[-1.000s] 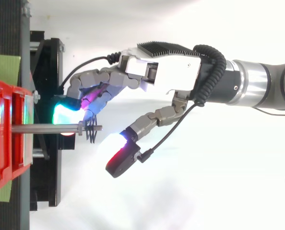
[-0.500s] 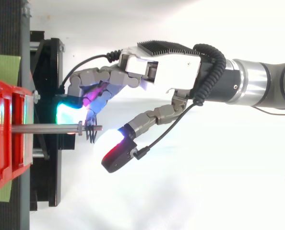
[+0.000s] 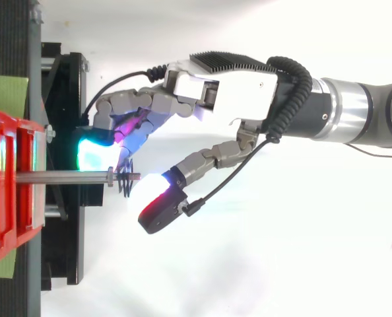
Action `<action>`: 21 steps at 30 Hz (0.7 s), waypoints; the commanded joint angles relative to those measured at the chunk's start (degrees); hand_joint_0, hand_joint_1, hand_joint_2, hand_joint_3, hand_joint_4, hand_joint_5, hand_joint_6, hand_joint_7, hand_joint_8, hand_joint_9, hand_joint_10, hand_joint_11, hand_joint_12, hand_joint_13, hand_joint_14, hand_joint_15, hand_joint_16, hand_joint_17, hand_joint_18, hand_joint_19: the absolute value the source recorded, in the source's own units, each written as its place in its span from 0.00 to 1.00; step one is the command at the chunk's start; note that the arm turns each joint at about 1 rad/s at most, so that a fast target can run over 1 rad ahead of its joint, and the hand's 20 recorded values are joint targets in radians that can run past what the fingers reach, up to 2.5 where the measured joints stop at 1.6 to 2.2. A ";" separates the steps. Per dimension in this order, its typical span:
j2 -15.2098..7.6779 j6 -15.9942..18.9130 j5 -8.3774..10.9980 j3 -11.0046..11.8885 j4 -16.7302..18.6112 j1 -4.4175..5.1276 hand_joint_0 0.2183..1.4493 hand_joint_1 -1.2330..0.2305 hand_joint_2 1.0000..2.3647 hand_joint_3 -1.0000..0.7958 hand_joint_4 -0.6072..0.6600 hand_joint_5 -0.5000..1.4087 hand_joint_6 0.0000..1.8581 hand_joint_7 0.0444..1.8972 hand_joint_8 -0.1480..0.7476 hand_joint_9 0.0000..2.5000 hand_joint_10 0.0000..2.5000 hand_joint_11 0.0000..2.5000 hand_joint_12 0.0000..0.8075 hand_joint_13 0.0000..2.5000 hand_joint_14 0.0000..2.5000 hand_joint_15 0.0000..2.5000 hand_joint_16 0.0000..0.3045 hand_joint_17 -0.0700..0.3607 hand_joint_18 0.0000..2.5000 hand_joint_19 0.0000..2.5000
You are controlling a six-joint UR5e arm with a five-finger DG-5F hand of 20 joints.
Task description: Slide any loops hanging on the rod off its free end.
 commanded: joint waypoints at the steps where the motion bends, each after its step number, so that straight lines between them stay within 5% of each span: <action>1: 0.02 -0.51 0.25 0.08 0.48 0.27 0.33 0.38 0.01 0.34 0.63 0.19 0.34 0.64 0.49 0.35 0.00 0.07 0.41 0.34 0.00 0.06 0.12 0.35 0.26 0.10; 21: 0.02 -2.62 -0.55 -0.01 0.04 0.18 0.33 0.35 0.01 0.37 0.61 0.16 0.45 0.53 0.50 0.34 0.00 0.09 0.42 0.34 0.00 0.06 0.12 0.36 0.27 0.10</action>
